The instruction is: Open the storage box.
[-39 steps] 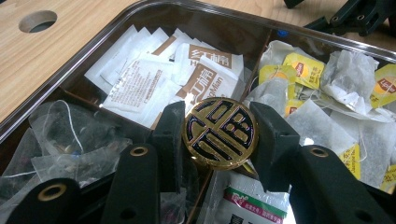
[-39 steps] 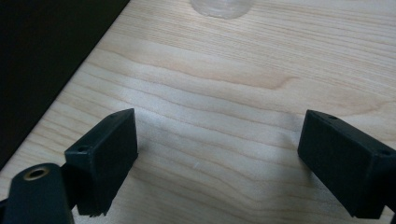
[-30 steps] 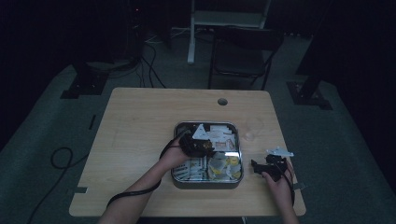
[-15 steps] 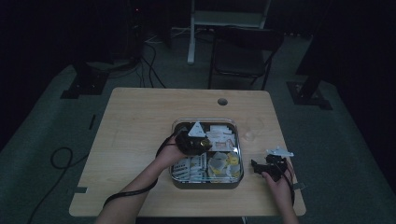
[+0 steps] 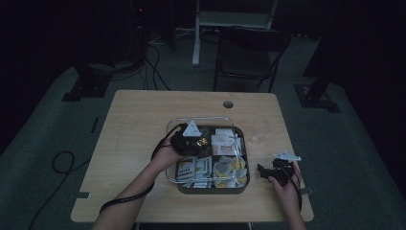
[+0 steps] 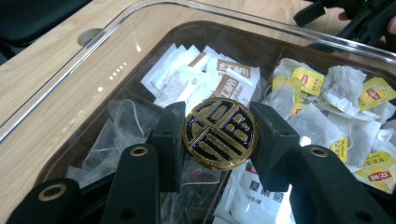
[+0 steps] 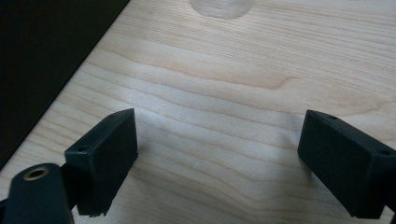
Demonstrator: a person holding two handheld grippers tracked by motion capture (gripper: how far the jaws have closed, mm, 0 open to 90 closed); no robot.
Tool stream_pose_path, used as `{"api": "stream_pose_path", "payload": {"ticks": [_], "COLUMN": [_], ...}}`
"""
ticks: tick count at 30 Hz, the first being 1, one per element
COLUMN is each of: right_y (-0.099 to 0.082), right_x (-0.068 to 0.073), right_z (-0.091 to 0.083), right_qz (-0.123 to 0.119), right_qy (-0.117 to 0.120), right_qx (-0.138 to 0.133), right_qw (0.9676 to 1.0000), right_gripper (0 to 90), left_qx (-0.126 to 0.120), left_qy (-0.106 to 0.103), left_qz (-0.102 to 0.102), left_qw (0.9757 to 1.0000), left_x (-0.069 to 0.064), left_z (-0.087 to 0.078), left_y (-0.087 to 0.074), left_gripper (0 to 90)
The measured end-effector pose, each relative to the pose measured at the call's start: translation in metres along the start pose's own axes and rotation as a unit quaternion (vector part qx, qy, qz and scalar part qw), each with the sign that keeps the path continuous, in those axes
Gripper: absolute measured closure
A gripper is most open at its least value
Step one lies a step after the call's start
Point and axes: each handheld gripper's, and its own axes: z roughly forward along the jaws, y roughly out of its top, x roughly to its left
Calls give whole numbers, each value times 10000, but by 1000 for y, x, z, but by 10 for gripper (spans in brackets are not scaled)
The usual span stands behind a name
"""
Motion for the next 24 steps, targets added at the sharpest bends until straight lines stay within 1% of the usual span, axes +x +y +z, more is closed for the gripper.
{"api": "stream_pose_path", "payload": {"ticks": [6, 7, 10, 11, 12, 14, 18, 19, 21, 23, 24], "right_y": [0, 0, 0, 0, 0, 0, 0, 0, 0, 0, 0], "right_x": [0, 0, 0, 0, 0, 0, 0, 0, 0, 0, 0], "right_z": [0, 0, 0, 0, 0, 0, 0, 0, 0, 0, 0], "right_qz": [2, 1, 1, 0, 2, 1, 0, 0, 0, -2, 0], "right_qy": [0, 0, 0, 1, 1, 3, 1, 0, 2, 0, 0], "right_qx": [0, 0, 3, 0, 0, 1, 2, 2, 3, 2, 4], "right_qw": [10000, 10000, 10000, 10000, 10000, 10000, 10000, 10000, 10000, 10000, 10000], "right_gripper": [117, 117, 117, 117, 117, 117, 117, 117, 117, 117, 117], "left_qx": [-38, -17, -33, -55, -36, -55, -79, -57, -88, -100, -80], "left_qy": [113, 107, 186, 217, 237, 267, 388, 410, 476, 586, 625], "left_qz": [-124, -114, -137, -185, -170, -224, -293, -282, -343, -394, -416], "left_qw": [9999, 9999, 9997, 9996, 9996, 9994, 9988, 9987, 9982, 9975, 9971], "left_x": [7, 9, 12, 13, 15, 18, 24, 25, 28, 32, 34], "left_z": [-8, -9, -15, -16, -18, -22, -31, -33, -37, -41, -43], "left_y": [-6, -6, -9, -10, -11, -13, -18, -19, -21, -24, -25], "left_gripper": [594, 594, 594, 594, 594, 594, 594, 595, 594, 595, 594]}}
